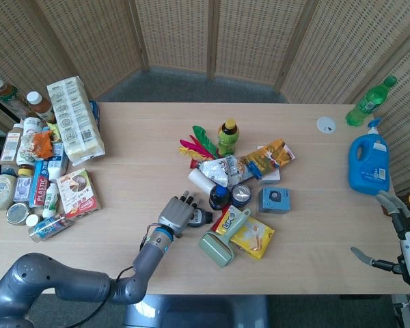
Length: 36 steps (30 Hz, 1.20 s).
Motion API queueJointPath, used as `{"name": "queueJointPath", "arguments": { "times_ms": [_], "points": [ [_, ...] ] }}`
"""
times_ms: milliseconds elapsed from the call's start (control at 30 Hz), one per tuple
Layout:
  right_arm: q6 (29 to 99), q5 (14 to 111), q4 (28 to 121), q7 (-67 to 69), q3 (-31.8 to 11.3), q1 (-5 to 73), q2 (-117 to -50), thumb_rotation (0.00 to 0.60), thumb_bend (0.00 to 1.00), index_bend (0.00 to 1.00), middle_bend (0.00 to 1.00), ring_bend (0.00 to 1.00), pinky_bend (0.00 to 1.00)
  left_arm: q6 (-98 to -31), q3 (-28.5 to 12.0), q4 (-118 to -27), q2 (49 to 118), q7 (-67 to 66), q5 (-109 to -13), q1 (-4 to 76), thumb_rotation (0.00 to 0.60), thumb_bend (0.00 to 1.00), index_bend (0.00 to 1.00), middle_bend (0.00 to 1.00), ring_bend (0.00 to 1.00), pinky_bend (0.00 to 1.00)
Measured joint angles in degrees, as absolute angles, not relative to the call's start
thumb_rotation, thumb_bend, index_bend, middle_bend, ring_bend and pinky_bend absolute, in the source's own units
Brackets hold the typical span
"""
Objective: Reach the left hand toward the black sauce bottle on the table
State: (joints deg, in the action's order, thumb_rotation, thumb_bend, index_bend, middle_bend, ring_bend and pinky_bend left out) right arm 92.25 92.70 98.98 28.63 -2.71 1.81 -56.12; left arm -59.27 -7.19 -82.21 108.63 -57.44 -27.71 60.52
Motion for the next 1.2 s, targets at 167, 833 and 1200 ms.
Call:
{"name": "queueJointPath", "arguments": {
  "times_ms": [167, 833, 1200],
  "points": [
    [92.7, 92.6, 98.8, 29.2, -2.8, 1.6, -56.0, 0.600, 0.00, 0.00, 0.00, 0.00, 0.00, -60.3, -6.9, -82.2, 108.8, -57.4, -28.6, 60.2, 0.600, 0.00, 0.41, 0.28, 0.42, 0.62],
    [92.9, 93.0, 99.0, 29.0, -2.7, 1.4, -55.8, 0.600, 0.00, 0.00, 0.00, 0.00, 0.00, -66.4, -8.4, -97.3, 96.6, -58.2, -33.6, 59.2, 0.600, 0.00, 0.54, 0.43, 0.56, 0.68],
    [93.2, 93.5, 99.5, 28.2, -2.4, 1.2, -55.7, 0.600, 0.00, 0.00, 0.00, 0.00, 0.00, -72.6, -13.1, -113.8, 78.6, -60.3, -35.0, 58.9, 0.600, 0.00, 0.54, 0.43, 0.57, 0.68]
  ]
}}
